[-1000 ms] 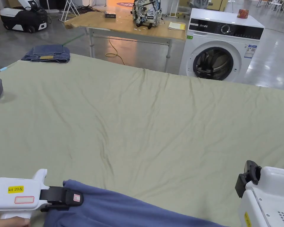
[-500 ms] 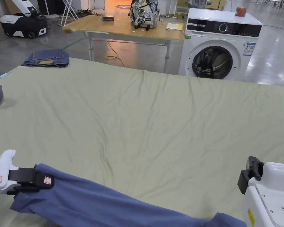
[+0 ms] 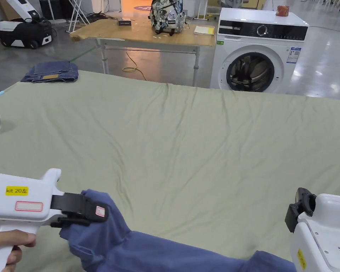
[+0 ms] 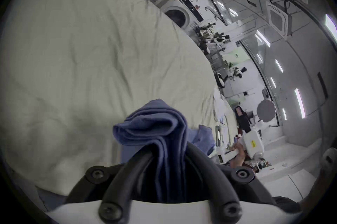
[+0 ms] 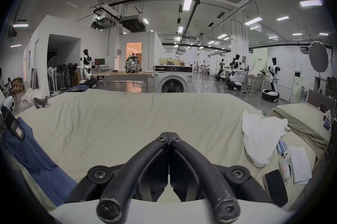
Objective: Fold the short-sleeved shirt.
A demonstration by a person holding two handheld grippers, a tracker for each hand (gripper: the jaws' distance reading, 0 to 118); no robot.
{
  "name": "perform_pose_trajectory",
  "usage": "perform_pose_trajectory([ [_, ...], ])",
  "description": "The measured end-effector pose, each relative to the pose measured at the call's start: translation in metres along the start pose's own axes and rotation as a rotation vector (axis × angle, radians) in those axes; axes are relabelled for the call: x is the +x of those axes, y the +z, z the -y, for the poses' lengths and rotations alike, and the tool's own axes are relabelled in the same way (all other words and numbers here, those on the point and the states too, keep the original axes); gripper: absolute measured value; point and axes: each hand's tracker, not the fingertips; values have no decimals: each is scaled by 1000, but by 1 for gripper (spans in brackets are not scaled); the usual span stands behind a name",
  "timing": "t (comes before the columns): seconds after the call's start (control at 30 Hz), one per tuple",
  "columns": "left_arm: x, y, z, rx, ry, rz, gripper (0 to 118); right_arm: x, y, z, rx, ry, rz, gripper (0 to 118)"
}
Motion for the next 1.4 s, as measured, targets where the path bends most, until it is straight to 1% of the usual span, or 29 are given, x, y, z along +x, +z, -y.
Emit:
perform_pose_trajectory([
  [0.2,27,-56,2,-84,-20,23,0,9,2,5,-17,-6,15,0],
  [0.23,42,-69,14,-92,-25,17,0,10,2,5,-20,-6,18,0],
  [0.3,51,-95,20,-124,-35,3,0,12,3,7,-26,-7,25,0],
  [0.47,64,-160,40,-197,-61,-75,0,17,4,9,-41,-16,39,0],
  [0.63,62,-213,55,-263,-85,-152,0,20,5,10,-53,-8,49,0],
  [0.77,63,-234,64,-280,-103,-197,0,22,6,10,-56,-5,54,0],
  [0.87,60,-239,67,-286,-105,-212,3,23,5,11,-62,-7,53,0],
  [0.9,60,-237,67,-287,-99,-201,5,23,5,12,-64,-7,53,0],
  [0.93,59,-235,66,-290,-92,-180,11,23,5,12,-66,-8,53,0],
  [0.97,59,-232,66,-296,-81,-153,19,23,5,13,-70,-8,52,0],
  [1.0,59,-229,65,-298,-79,-142,31,23,5,14,-72,-10,50,0],
  [1.03,62,-223,65,-299,-83,-137,37,24,5,14,-76,-11,48,0],
  [1.1,65,-212,64,-297,-103,-120,42,24,5,16,-79,-10,48,0],
  [1.13,66,-206,62,-290,-118,-108,43,24,5,16,-80,-10,47,0],
  [1.2,66,-193,59,-271,-121,-99,43,24,5,17,-84,-15,45,0],
  [1.3,64,-173,54,-225,-107,-23,42,24,6,19,-90,-22,43,0],
  [1.33,63,-168,53,-199,-109,-6,36,24,7,20,-91,-24,43,0],
  [1.4,57,-159,52,-140,-106,34,12,25,8,22,-94,-26,42,0],
])
